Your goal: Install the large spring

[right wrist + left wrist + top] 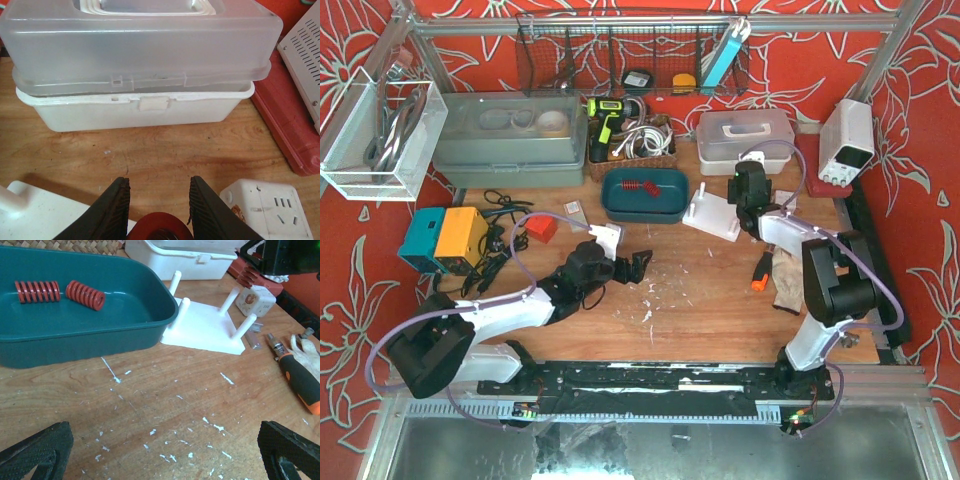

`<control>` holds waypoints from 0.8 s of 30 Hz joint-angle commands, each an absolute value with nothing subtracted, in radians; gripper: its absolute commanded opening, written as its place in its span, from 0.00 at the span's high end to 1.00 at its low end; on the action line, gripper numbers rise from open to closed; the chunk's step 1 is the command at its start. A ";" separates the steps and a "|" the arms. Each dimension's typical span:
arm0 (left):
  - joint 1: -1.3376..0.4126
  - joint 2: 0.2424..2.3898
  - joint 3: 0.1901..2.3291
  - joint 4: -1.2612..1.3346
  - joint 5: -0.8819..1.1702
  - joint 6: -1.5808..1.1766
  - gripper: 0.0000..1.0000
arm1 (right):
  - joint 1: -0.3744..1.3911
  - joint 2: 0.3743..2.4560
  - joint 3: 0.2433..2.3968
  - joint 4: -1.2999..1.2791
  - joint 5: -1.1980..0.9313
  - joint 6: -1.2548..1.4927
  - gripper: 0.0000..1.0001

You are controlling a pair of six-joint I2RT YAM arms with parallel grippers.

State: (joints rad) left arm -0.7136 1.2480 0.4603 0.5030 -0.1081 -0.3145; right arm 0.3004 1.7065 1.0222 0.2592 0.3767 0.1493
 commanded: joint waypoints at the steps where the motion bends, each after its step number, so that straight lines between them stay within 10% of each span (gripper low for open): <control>1: -0.716 1.233 0.449 0.535 -0.097 -0.310 0.00 | 0.294 1.741 1.070 0.320 0.423 0.133 1.00; 19: -0.716 1.219 0.450 0.529 -0.078 -0.314 0.00 | 0.286 1.809 1.110 0.260 0.477 0.148 1.00; 24: -0.716 1.206 0.444 0.531 -0.080 -0.319 0.00 | 0.286 1.832 1.177 0.134 0.503 0.177 0.86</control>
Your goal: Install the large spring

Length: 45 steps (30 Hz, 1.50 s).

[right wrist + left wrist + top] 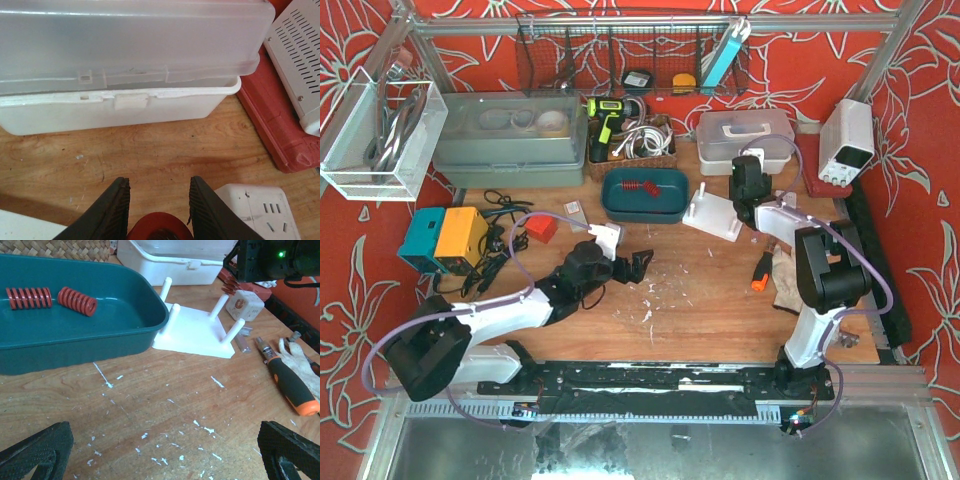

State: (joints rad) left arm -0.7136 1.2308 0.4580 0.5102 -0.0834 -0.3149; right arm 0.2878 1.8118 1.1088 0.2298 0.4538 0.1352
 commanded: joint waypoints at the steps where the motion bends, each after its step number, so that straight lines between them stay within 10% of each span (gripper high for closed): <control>1: -0.716 1.204 0.443 0.532 -0.081 -0.318 0.00 | 0.285 1.833 1.181 0.120 0.504 0.182 0.87; 19: -0.718 1.164 0.428 0.532 -0.094 -0.318 0.00 | 0.299 1.886 1.285 -0.040 0.489 0.200 0.86; 45: -0.718 1.169 0.442 0.511 -0.176 -0.301 0.11 | 0.308 1.517 1.300 -0.482 0.213 0.318 0.18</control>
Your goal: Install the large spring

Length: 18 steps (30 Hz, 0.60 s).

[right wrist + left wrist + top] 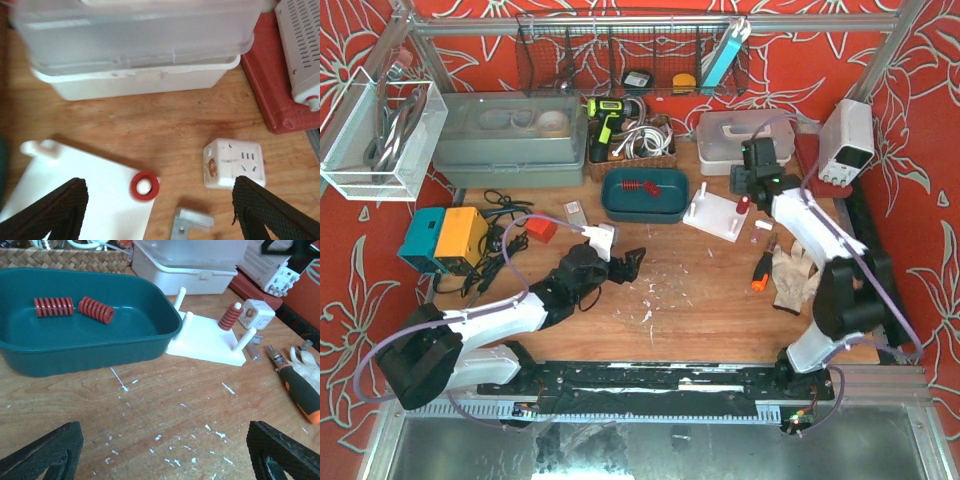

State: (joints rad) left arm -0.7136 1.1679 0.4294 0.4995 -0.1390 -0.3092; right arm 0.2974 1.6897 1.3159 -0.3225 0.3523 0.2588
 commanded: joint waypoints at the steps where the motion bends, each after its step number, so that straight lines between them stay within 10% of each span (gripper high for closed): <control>1: -0.717 1.177 0.443 0.520 -0.190 -0.306 0.11 | 0.313 1.466 1.270 -0.493 0.179 0.333 0.12; 11: -0.609 1.425 0.801 0.273 -0.259 -0.474 0.16 | 0.442 1.041 0.962 -0.440 0.028 0.363 0.01; 18: -0.521 1.702 1.118 0.109 -0.220 -0.431 0.43 | 0.452 0.889 0.813 -0.326 0.013 0.366 0.01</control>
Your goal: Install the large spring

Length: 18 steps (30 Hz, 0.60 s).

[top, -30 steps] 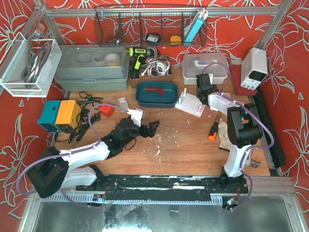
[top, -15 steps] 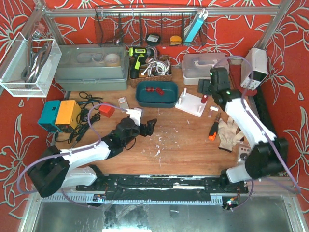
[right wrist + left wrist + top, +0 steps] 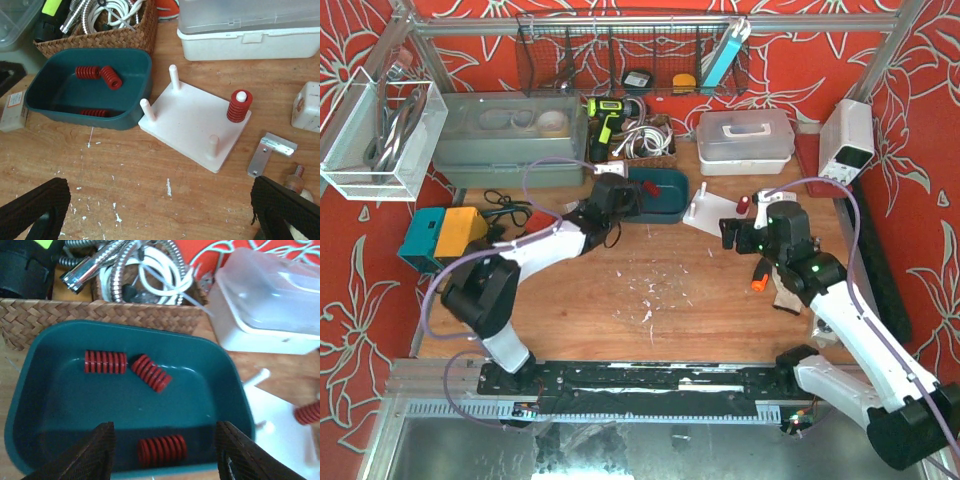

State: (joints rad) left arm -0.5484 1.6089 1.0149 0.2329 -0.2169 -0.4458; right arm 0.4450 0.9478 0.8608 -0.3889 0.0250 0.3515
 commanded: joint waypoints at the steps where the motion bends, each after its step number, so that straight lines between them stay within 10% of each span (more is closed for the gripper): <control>1: -0.520 1.735 1.154 0.109 -0.219 -0.371 0.43 | 0.452 0.873 0.796 -0.311 0.010 0.371 0.01; 18: -0.512 2.175 1.714 -0.225 -0.266 -0.559 0.58 | 0.456 0.775 0.727 -0.252 0.032 0.388 0.01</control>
State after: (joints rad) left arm -0.5114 2.1063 1.6459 -0.1448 -0.2714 -0.4965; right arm 0.4496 0.7937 0.7425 -0.2752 0.0174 0.3794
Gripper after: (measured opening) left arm 0.421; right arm 0.989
